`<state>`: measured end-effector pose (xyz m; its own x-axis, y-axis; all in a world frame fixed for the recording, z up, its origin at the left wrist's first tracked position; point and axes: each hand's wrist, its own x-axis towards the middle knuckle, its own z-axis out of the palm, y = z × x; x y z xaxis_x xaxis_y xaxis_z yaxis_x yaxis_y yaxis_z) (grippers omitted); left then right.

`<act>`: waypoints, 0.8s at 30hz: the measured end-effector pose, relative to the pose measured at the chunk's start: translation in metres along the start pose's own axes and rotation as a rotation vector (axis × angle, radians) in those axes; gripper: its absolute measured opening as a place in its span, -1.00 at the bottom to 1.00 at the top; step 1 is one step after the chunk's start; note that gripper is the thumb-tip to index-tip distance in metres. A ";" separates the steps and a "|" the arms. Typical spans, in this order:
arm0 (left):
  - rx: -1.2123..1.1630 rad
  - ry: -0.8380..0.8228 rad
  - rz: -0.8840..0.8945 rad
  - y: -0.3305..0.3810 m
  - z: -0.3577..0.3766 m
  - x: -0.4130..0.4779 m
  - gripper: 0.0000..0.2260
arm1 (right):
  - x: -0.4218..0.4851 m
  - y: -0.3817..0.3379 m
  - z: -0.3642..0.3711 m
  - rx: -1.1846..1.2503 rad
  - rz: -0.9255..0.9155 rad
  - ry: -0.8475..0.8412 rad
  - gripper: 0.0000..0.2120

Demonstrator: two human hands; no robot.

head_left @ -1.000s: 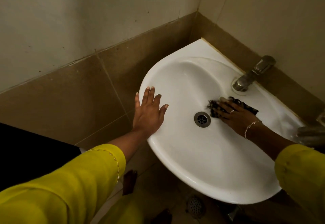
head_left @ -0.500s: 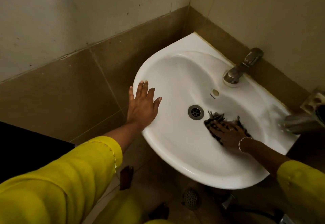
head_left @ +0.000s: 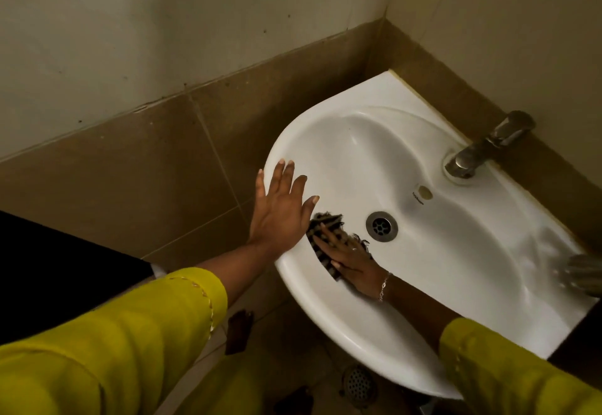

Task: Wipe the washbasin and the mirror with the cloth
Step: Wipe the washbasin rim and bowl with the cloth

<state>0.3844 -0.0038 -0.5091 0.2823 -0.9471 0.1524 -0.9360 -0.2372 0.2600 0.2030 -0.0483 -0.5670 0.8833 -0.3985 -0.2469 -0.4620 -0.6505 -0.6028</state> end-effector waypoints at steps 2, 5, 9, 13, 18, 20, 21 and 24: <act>0.000 -0.006 0.002 -0.001 0.001 0.000 -0.43 | 0.019 -0.001 -0.006 -0.105 0.022 0.042 -0.46; 0.011 -0.005 0.004 0.000 0.002 0.000 -0.47 | 0.045 0.008 -0.019 -0.309 -0.018 0.077 -0.28; 0.049 -0.002 0.013 0.000 0.002 0.000 -0.50 | 0.077 0.026 -0.042 -0.616 -0.004 0.122 -0.31; 0.037 -0.012 0.011 -0.001 0.001 0.000 -0.47 | 0.097 0.047 -0.066 -0.836 0.070 0.175 -0.39; 0.027 -0.017 0.013 -0.001 0.002 0.000 -0.49 | 0.091 0.065 -0.098 -0.914 0.236 0.339 -0.47; 0.022 -0.013 0.011 -0.002 0.002 0.000 -0.49 | 0.085 0.067 -0.094 -0.872 0.298 0.381 -0.47; 0.022 -0.012 0.011 -0.001 0.002 0.000 -0.49 | 0.084 0.064 -0.089 -0.836 0.353 0.390 -0.47; 0.017 -0.014 0.012 -0.001 0.002 0.000 -0.48 | 0.085 0.053 -0.069 -0.675 0.511 0.437 -0.48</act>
<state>0.3848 -0.0041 -0.5115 0.2686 -0.9528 0.1418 -0.9427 -0.2298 0.2418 0.2479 -0.1615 -0.5678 0.5167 -0.8557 0.0281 -0.8533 -0.5120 0.0988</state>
